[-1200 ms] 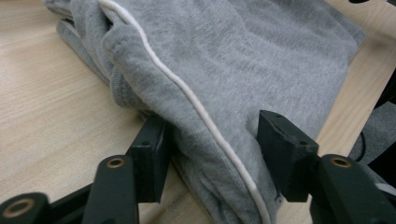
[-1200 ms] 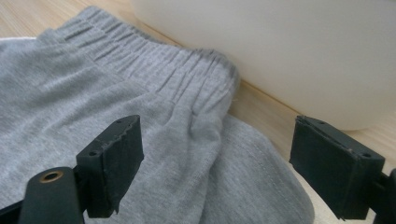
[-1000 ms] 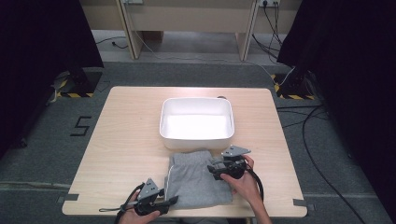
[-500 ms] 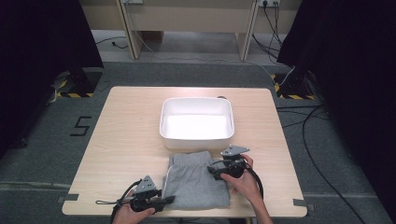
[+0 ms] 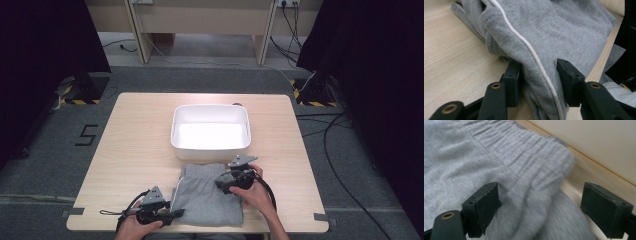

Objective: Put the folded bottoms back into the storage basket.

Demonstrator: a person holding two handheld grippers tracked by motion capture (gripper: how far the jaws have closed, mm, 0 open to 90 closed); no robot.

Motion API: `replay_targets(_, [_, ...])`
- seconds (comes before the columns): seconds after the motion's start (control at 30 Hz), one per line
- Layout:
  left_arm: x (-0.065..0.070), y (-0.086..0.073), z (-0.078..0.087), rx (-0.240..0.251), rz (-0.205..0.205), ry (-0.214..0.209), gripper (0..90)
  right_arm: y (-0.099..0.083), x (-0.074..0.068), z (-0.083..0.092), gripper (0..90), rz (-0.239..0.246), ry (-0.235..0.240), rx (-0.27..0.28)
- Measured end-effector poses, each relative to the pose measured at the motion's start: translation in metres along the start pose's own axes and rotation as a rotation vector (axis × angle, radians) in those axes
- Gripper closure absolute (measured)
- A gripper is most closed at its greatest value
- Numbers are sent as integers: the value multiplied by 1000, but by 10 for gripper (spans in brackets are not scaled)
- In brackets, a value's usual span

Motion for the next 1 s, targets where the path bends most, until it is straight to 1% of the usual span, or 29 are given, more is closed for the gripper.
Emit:
replay_targets(0.03, [0, 0, 0, 0, 0, 0, 530, 0, 0, 0, 159, 0, 0, 0])
replay_targets(0.07, [0, 0, 0, 0, -4, 1, 529, 0, -2, -4, 169, 27, -4, -17])
replay_targets(0.1, [0, 0, 0, -2, -10, 1, 528, 0, -3, -5, 183, 38, -11, -23])
replay_targets(0.17, [1, 0, 0, 1, -14, 3, 523, 1, -6, -4, 285, 46, 8, -30])
replay_targets(0.2, [1, 0, 0, 1, -14, 3, 519, 1, -6, -4, 285, 46, 8, -30])
replay_targets(0.23, [1, 0, 0, 0, -17, 4, 508, 0, -8, -4, 325, 62, 18, -32])
replay_targets(0.27, [1, 0, 0, 0, -17, 4, 501, 0, -10, -3, 345, 68, 18, -37])
replay_targets(0.3, [2, 0, 0, -3, -19, 3, 501, 0, -10, -3, 345, 68, 18, -37])
replay_targets(0.33, [2, 0, 0, -2, -23, 7, 485, -1, -10, -2, 371, 60, 19, -39])
replay_targets(0.37, [3, 0, 0, -7, -31, 14, 448, -1, -9, -1, 446, 77, 29, -36])
replay_targets(0.43, [4, 0, -1, -13, -42, 19, 426, -1, -10, 0, 497, 86, 33, -36])
replay_targets(0.47, [4, 0, -1, -13, -42, 19, 422, -1, -10, 0, 497, 86, 33, -36])
replay_targets(0.5, [4, 0, -1, -15, -42, 21, 418, -2, -11, 0, 564, 82, 48, -35])
replay_targets(0.53, [5, 0, -1, -14, -40, 22, 417, -2, -11, 0, 598, 77, 56, -33])
replay_targets(0.57, [5, 0, -1, -14, -40, 22, 417, -2, -11, 0, 598, 77, 56, -33])
replay_targets(0.6, [5, 0, -1, -14, -44, 24, 417, -3, -13, 1, 624, 64, 67, -33])
replay_targets(0.63, [5, 0, -1, -16, -50, 30, 423, -4, -13, 1, 658, 72, 77, -27])
replay_targets(0.67, [5, 0, -2, -13, -54, 33, 434, -4, -13, 1, 670, 70, 83, -25])
replay_targets(0.77, [6, 0, -2, -4, -46, 26, 532, -4, -15, 1, 697, 72, 85, -17])
replay_targets(0.8, [6, 0, -2, 4, -41, 22, 560, -3, -16, 2, 704, 87, 81, -8])
replay_targets(0.9, [7, 1, 0, 15, -35, 17, 632, -1, -19, 5, 717, 105, 80, 5])
replay_targets(0.97, [9, 2, 2, 23, -49, 27, 673, 1, -22, 10, 724, 113, 88, 25])
replay_targets(1.0, [10, 4, 4, 24, -58, 24, 684, 3, -23, 13, 727, 117, 93, 34])
Point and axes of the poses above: each handheld gripper's, and its own axes: z roughly backward along the jaws, y roughly out of its top, x roughly to its right, the point moved 7 cm from there along -z, roughly forward along the jaws, and after that the axes turned 9 degrees about -z, right-handed, at the moved point
